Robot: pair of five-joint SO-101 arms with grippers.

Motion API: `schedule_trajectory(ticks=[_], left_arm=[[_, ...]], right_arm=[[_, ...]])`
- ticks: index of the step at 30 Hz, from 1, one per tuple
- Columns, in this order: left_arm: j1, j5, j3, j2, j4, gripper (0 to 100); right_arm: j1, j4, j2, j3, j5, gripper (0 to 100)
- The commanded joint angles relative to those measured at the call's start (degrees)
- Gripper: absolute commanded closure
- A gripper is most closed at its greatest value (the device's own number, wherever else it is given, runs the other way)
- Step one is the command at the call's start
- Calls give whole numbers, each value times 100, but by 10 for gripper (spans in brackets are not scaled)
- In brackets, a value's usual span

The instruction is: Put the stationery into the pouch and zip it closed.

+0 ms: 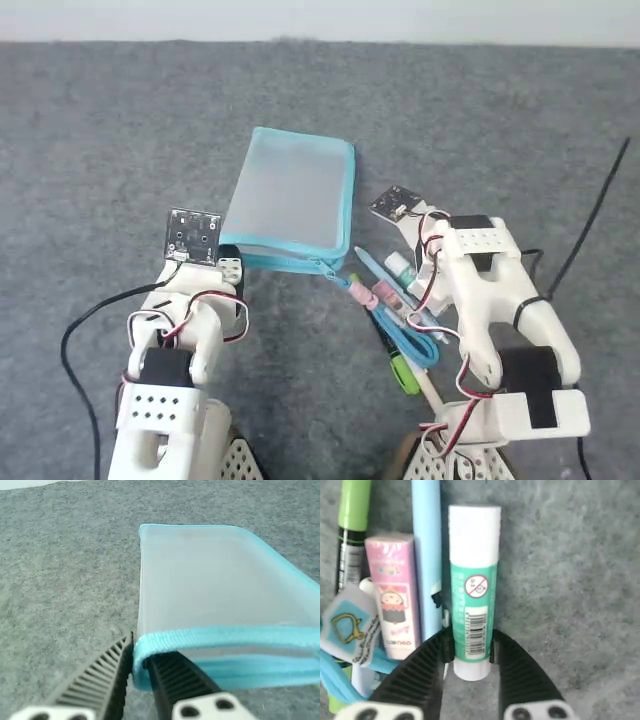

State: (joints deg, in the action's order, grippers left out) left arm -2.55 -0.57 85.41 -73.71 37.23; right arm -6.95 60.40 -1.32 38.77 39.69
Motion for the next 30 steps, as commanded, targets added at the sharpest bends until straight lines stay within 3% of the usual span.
schedule_trajectory(ticks=[1,7,14,18,25,30], left_arm=[[-53,-53,-31,-141,-202,988],[-44,-53,-13,-141,-211,988],[-18,-53,-22,-141,-211,988],[-9,-53,-31,-141,-220,988],[-9,-53,-13,-141,-220,988],[105,-53,-22,-141,-220,988]], right_arm=[[40,620,-66,-519,-440,993],[31,1587,-541,-1292,-1187,992],[-268,2352,-2580,-1301,-1530,992],[-998,3081,-3626,-1301,-1512,992],[-3292,3398,-4541,-914,-1547,992],[-3547,2976,-4057,-870,-1846,992]])
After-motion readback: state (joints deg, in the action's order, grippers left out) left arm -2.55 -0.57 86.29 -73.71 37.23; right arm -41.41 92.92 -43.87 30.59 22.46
